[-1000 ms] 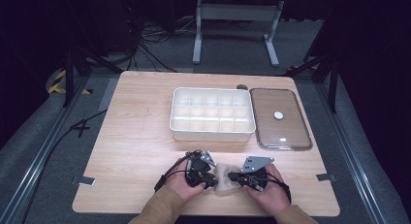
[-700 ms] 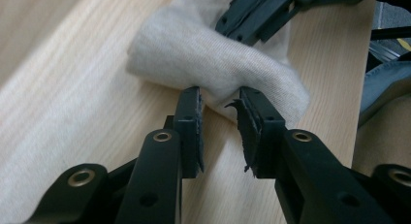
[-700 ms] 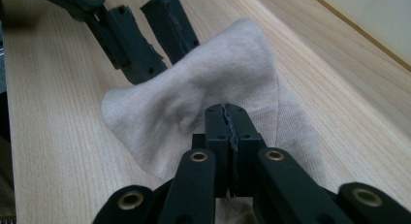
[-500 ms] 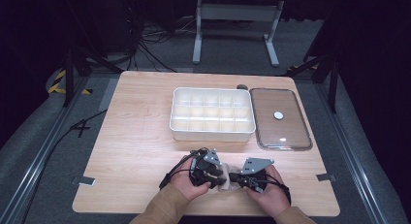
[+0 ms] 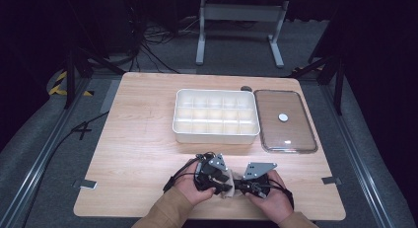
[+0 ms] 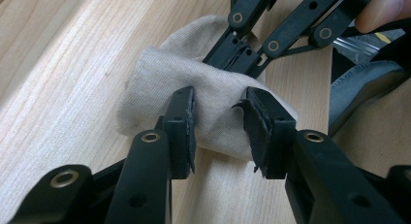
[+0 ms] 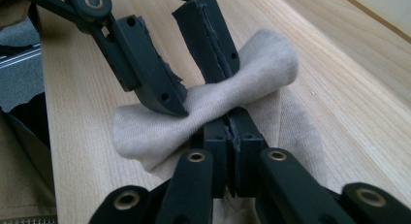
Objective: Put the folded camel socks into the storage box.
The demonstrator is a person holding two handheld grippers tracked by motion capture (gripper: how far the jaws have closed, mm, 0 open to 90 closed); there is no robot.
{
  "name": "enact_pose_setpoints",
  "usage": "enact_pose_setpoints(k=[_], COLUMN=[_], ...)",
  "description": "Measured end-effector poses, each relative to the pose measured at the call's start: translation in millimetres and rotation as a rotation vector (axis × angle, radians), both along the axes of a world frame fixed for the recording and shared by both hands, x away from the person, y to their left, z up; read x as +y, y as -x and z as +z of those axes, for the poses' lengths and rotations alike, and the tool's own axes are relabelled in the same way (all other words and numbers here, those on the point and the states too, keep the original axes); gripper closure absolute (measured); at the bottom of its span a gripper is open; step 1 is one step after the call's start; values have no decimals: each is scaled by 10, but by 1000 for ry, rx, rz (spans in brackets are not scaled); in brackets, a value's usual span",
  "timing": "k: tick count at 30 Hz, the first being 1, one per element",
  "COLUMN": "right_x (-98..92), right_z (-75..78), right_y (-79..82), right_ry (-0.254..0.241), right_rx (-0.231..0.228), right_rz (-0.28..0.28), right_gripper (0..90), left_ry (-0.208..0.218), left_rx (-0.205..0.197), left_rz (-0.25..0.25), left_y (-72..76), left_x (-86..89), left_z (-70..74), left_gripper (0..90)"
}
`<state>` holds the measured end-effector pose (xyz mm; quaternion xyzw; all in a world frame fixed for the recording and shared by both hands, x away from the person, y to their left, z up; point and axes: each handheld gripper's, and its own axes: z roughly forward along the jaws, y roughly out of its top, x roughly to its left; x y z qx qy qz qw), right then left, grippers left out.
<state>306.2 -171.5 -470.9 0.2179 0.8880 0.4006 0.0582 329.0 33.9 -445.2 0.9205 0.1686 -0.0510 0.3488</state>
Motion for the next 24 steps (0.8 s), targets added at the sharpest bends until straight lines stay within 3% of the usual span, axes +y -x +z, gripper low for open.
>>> enact_pose_setpoints(k=[7,12,15,18,24], right_x=[-119,-335,-484,-572,-479], right_z=[166,319,354,300,147], right_y=[43,42,6,-33,-42], right_ry=[3,-18,26,85,162], right_rx=[-12,14,26,69,120], right_rz=[-22,-61,-126,-178,-167], right_gripper=[832,851,869,878,883], left_ry=[-6,-7,-9,-5,-6], left_rx=[-2,-8,-12,-11,-11], left_rz=[19,14,14,15,13], left_y=[3,-5,-4,4,3], left_x=[14,8,5,-1,-15], left_z=[13,14,24,30,32], left_gripper=[636,636,637,638,639])
